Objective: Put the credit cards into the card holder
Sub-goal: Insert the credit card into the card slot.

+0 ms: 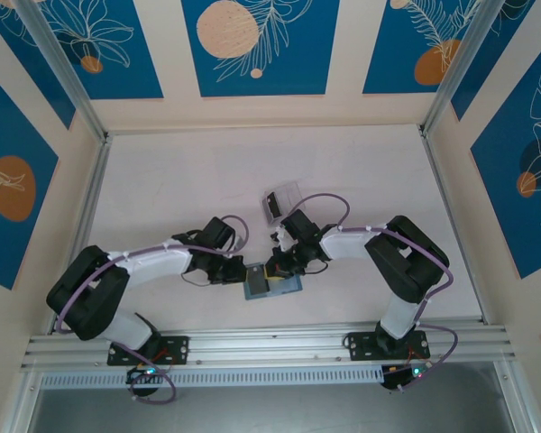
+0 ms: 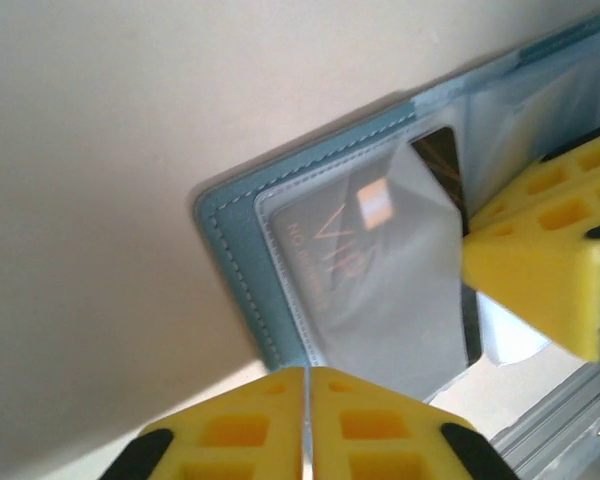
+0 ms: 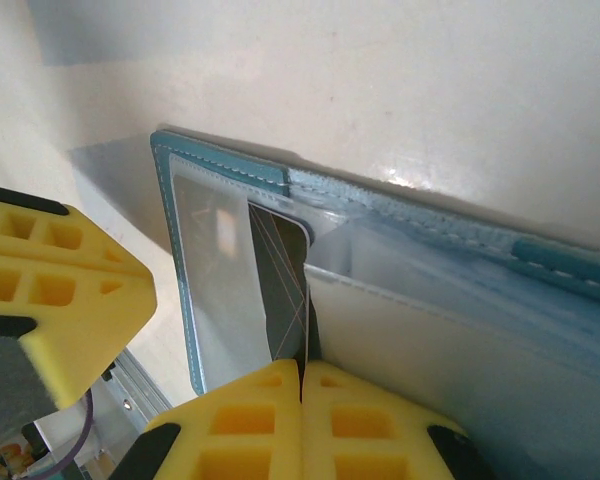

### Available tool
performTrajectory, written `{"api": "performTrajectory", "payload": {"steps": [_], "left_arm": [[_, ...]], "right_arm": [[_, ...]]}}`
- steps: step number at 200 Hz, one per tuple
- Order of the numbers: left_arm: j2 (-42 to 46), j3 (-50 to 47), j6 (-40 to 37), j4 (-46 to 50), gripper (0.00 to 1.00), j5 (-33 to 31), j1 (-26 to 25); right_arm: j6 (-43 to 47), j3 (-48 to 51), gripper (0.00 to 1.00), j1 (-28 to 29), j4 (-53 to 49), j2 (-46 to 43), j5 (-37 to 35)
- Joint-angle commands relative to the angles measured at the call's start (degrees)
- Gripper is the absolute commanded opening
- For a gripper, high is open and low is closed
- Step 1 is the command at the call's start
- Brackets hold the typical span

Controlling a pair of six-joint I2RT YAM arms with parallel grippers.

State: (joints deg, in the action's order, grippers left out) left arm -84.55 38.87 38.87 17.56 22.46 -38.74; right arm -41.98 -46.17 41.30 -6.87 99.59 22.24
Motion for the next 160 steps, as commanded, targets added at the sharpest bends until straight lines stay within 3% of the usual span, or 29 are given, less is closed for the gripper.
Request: {"api": "performTrajectory", "payload": {"steps": [1, 85, 114, 160], "left_arm": [[-1.9, -1.1, 0.1, -2.1, 0.05, 2.0, 0.4], [-5.5, -2.1, 0.8, -5.4, 0.03, 1.9, 0.2], [-5.2, -2.3, 0.5, -4.5, 0.03, 0.9, 0.2], [-6.0, -2.7, 0.2, -4.5, 0.03, -0.2, 0.1]], "right_arm": [[0.8, -0.5, 0.0, 0.7, -2.5, 1.6, -1.9], [-0.5, -2.0, 0.0, 2.7, -0.6, 2.2, -0.5], [1.3, -3.3, 0.0, 2.7, -4.9, 1.4, -3.1], [4.9, -5.9, 0.16, 2.6, -14.6, -2.9, -9.9]]}}
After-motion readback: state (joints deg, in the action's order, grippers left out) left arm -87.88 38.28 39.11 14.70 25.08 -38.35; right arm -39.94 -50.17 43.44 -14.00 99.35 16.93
